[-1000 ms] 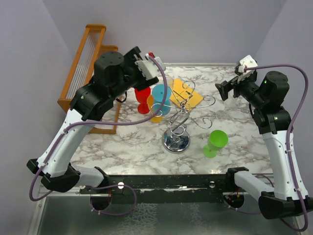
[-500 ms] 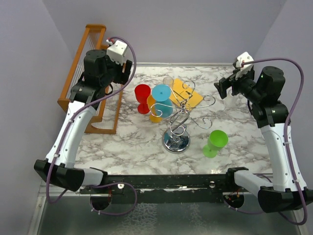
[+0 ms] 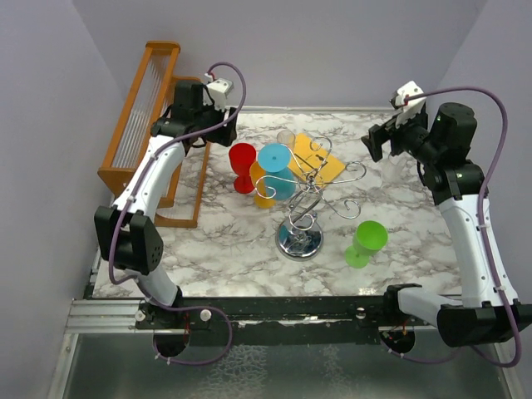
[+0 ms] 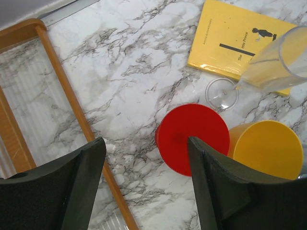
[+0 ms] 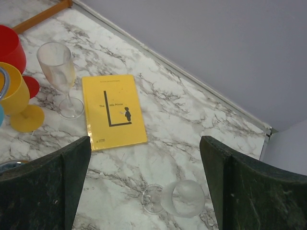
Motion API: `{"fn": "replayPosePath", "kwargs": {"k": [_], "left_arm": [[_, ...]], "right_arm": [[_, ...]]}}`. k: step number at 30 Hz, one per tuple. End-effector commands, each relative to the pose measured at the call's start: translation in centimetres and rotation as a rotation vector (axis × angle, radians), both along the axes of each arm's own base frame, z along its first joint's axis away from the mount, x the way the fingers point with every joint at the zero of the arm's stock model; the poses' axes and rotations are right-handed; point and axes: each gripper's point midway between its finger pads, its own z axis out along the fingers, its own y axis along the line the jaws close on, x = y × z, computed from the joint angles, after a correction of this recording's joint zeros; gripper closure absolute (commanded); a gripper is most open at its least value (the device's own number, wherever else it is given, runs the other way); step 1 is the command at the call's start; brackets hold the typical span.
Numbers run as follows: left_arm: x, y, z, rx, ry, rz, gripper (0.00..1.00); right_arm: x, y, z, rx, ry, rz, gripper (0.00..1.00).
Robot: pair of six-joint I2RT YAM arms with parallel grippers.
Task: Place the wine glass upside down on the wine glass rack
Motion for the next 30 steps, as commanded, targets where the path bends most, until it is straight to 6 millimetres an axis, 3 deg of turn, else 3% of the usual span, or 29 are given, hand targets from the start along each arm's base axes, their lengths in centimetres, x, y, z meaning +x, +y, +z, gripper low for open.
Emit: {"fn": "replayPosePath", "kwargs": {"k": [1,11,18,30], "left_arm": [[1.1,-1.1,-1.2,0.002,0.048,-0.059,0.3],[0.7,-1.3,-5.6,0.082,0.173,-0.111,0.35],[0.2,-1.9,-7.4,0.107,0.228,-0.141,0.41],[0.8,-2.6,-9.0,0.205,0.241,-0.166,0.66]], "right_arm": [[0.7,-0.7,0.2,-0.017,0.001,-0.032,0.05],[1.3,-1.0,-0.6,-0.024,0.019,-0.044,0.05],[1.1,-1.0,-0.5,-0.022,0.019,-0.045,0.05],[0.5,-1.1,-0.6,-0.017,0.016,-0.046,0.05]]}}
